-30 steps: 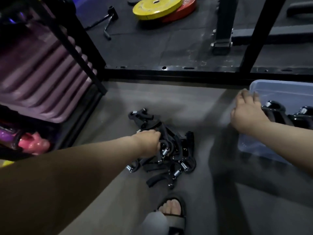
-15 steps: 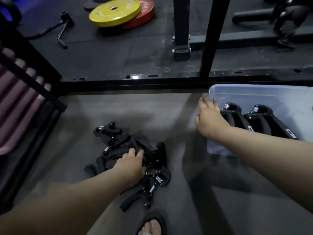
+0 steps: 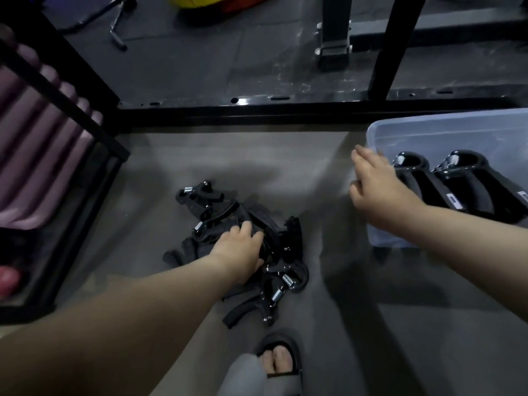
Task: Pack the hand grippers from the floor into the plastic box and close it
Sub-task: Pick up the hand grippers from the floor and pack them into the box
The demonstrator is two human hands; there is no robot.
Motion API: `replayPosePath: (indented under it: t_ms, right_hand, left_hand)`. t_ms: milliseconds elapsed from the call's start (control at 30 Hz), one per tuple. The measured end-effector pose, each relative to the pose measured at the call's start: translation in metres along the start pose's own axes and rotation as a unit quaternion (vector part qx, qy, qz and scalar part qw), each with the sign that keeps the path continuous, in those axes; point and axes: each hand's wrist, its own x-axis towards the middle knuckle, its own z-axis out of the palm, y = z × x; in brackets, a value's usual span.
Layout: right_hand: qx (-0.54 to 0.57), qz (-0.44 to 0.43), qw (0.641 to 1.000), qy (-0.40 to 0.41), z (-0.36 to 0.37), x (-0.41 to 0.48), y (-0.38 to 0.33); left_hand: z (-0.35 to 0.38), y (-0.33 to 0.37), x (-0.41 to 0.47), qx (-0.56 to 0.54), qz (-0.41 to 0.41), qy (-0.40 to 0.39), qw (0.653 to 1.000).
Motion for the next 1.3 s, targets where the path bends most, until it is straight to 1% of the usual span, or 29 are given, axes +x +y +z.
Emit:
replayPosePath:
  t_ms: [100,267,333,400,467,500,567,667,800,867,900,967,1033,1067,1100,1167,1233,1300]
  right_hand:
    - [-0.004,0.002,1.000,0.007,0.001,0.000,0.001]
    - [-0.018,0.009,1.000,0.010,0.000,-0.001,-0.001]
    - [-0.014,0.013,1.000,0.011,0.000,-0.001,-0.003]
    - [-0.012,0.013,1.000,0.013,0.000,-0.002,-0.004]
    - [-0.011,0.012,1.000,0.010,0.000,-0.002,-0.005]
    - [-0.010,0.011,1.000,0.010,0.000,-0.002,-0.004]
    - [-0.009,0.008,1.000,0.012,0.000,-0.003,-0.005]
    - [-0.006,0.008,1.000,0.015,-0.001,-0.003,-0.005]
    - [-0.015,0.009,1.000,0.012,0.000,-0.003,-0.005]
    - [-0.021,0.009,1.000,0.009,0.001,-0.002,-0.005]
    - [-0.023,0.009,1.000,0.007,0.001,-0.001,-0.005]
    - [-0.028,0.011,1.000,0.005,0.001,-0.001,-0.007]
    - [-0.037,0.011,0.999,0.006,-0.001,-0.001,-0.007]
    - [-0.046,0.009,0.999,0.006,-0.001,-0.001,-0.007]
    - [-0.056,0.007,0.998,0.006,-0.001,-0.002,-0.007]
    - [-0.069,0.010,0.998,0.006,-0.001,-0.003,-0.007]
    - [-0.076,0.015,0.997,0.003,0.000,-0.004,-0.008]
    - [-0.086,0.016,0.996,0.002,0.001,-0.003,-0.008]
  left_hand:
    - [-0.002,-0.001,0.001,-0.005,0.017,0.006,1.000]
    - [0.004,-0.001,-0.002,-0.051,0.043,0.073,0.995]
    - [0.005,0.002,-0.001,-0.047,0.053,0.089,0.994]
    - [0.007,0.005,-0.001,-0.034,0.031,0.079,0.996]
    - [0.009,0.007,0.001,-0.016,0.010,0.044,0.999]
    - [0.009,0.007,0.002,-0.005,0.011,0.028,1.000]
    - [0.006,0.005,0.003,0.005,0.023,0.020,1.000]
    - [0.004,-0.002,0.002,-0.021,0.039,0.045,0.998]
    - [0.009,-0.007,-0.003,-0.083,0.041,0.087,0.992]
    - [0.006,-0.012,-0.006,-0.079,0.058,0.117,0.988]
    - [0.003,-0.016,-0.009,-0.072,0.064,0.119,0.988]
    - [-0.004,-0.029,-0.014,-0.042,0.068,0.098,0.992]
    - [-0.008,-0.042,-0.016,-0.009,0.055,0.089,0.995]
    - [-0.009,-0.047,-0.016,-0.013,0.034,0.090,0.995]
    - [-0.009,-0.052,-0.015,-0.035,0.001,0.087,0.996]
    - [-0.007,-0.056,-0.010,-0.113,-0.066,0.081,0.988]
    - [-0.002,-0.060,-0.002,-0.170,-0.100,0.077,0.977]
    - [0.001,-0.066,0.006,-0.189,-0.125,0.074,0.971]
